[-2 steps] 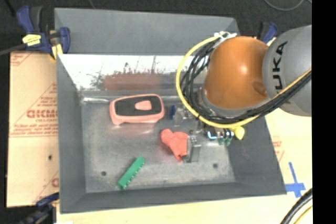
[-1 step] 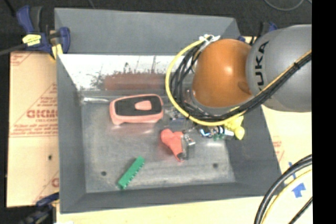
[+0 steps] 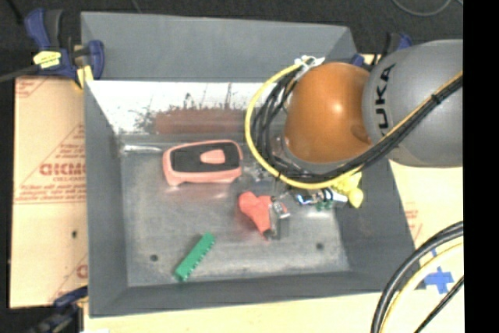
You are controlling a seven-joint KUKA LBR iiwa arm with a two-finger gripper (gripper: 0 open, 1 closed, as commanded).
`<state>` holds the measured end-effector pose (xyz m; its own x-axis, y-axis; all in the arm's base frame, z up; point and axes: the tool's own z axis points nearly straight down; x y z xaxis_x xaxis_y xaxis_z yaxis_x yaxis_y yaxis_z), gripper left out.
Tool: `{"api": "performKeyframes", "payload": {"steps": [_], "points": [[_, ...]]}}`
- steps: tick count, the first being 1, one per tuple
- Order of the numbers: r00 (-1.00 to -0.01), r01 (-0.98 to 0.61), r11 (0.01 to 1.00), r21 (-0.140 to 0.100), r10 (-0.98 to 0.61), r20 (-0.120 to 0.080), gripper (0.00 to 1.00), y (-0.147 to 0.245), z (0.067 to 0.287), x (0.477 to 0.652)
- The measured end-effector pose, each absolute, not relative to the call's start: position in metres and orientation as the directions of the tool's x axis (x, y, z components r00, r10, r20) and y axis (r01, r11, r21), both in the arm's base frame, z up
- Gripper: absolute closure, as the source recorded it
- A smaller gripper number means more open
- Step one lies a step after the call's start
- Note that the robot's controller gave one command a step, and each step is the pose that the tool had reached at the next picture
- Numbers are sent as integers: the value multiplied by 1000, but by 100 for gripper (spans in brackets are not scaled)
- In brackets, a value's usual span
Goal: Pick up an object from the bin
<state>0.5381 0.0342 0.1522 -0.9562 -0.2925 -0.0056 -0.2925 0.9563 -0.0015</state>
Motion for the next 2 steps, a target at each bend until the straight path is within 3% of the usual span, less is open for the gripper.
{"api": "performKeyframes", "payload": {"steps": [1,2], "points": [[-859,-512,859,-5,-512,-9,0,28,134,534],[-875,-484,875,-2,-484,-6,0,23,128,527]]}}
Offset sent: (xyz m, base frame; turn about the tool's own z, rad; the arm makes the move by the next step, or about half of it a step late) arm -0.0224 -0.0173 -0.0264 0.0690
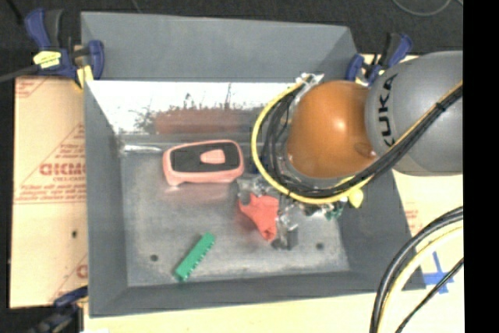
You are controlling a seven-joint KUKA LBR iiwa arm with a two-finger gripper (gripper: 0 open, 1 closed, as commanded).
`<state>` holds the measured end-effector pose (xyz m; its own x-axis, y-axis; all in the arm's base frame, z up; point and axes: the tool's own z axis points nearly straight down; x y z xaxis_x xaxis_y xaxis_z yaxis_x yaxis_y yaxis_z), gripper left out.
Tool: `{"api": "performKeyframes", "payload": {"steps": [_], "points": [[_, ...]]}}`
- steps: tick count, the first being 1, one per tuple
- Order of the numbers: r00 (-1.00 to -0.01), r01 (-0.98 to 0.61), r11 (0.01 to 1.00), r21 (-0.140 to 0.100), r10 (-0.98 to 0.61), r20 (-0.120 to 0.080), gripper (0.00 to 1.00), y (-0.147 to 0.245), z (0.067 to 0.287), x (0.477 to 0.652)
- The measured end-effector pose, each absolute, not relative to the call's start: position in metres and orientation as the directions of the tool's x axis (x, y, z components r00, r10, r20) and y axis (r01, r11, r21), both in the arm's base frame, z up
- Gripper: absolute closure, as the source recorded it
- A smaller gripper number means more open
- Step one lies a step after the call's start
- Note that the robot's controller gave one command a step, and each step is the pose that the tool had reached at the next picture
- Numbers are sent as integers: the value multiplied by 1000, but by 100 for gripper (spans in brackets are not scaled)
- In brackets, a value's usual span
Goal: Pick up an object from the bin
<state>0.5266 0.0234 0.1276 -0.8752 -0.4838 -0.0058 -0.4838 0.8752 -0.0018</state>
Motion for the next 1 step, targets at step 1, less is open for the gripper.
{"api": "performKeyframes", "payload": {"steps": [1], "points": [[-966,-257,966,-1,-257,-10,0,25,135,535]]}}
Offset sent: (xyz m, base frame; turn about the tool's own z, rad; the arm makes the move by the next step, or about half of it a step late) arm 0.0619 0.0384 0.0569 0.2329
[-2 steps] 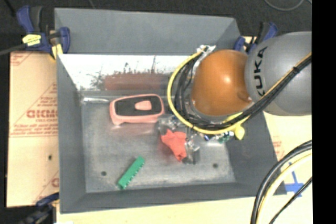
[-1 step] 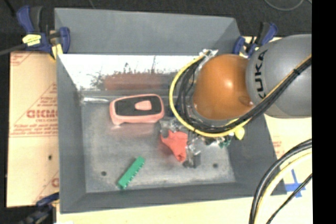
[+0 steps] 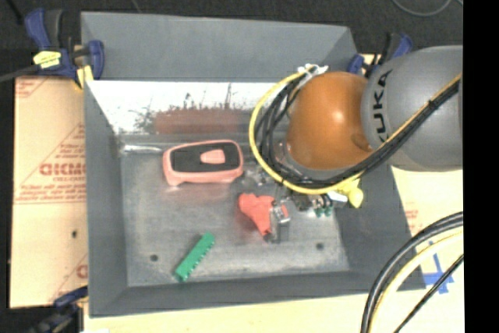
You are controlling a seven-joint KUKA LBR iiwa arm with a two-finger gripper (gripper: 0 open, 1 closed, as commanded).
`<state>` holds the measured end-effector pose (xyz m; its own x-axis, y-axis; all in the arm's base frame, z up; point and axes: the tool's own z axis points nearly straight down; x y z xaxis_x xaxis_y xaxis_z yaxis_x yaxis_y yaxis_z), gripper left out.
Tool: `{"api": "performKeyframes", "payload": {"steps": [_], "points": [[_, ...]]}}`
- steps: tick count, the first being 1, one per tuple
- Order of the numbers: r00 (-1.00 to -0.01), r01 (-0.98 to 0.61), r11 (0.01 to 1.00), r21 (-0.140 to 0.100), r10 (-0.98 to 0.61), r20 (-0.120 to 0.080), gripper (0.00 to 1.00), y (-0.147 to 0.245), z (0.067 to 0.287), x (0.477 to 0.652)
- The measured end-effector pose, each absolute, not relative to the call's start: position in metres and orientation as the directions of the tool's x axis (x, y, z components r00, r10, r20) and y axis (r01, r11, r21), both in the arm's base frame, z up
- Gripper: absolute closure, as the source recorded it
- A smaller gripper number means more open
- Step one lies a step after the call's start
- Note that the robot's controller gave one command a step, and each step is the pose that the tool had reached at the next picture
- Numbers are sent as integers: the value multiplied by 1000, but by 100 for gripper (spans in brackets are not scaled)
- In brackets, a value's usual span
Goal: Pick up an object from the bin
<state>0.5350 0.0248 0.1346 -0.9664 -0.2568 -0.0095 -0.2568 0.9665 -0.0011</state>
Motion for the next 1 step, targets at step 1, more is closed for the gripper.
{"api": "performKeyframes", "payload": {"steps": [1], "points": [[-974,-228,974,-1,-228,-7,0,27,138,539]]}}
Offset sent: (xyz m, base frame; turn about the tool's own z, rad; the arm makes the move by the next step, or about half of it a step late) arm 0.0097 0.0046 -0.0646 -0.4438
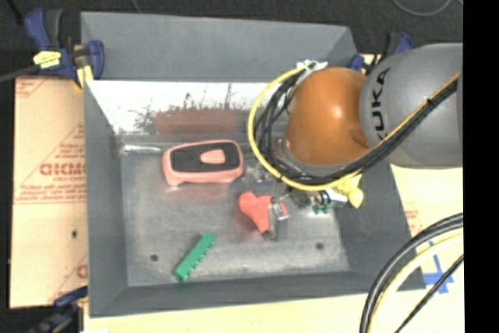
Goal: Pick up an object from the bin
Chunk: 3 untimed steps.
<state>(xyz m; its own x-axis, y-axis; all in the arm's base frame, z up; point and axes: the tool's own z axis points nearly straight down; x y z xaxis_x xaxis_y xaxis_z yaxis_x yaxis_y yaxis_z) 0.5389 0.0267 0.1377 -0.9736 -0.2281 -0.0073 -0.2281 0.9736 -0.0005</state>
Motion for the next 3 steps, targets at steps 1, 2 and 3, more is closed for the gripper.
{"api": "performKeyframes", "payload": {"steps": [1,2,3], "points": [[-764,-645,765,-6,-645,-13,100,30,71,546],[-765,-644,765,-6,-644,-13,100,30,71,546],[-721,-693,721,-6,-693,-12,100,23,94,545]]}}
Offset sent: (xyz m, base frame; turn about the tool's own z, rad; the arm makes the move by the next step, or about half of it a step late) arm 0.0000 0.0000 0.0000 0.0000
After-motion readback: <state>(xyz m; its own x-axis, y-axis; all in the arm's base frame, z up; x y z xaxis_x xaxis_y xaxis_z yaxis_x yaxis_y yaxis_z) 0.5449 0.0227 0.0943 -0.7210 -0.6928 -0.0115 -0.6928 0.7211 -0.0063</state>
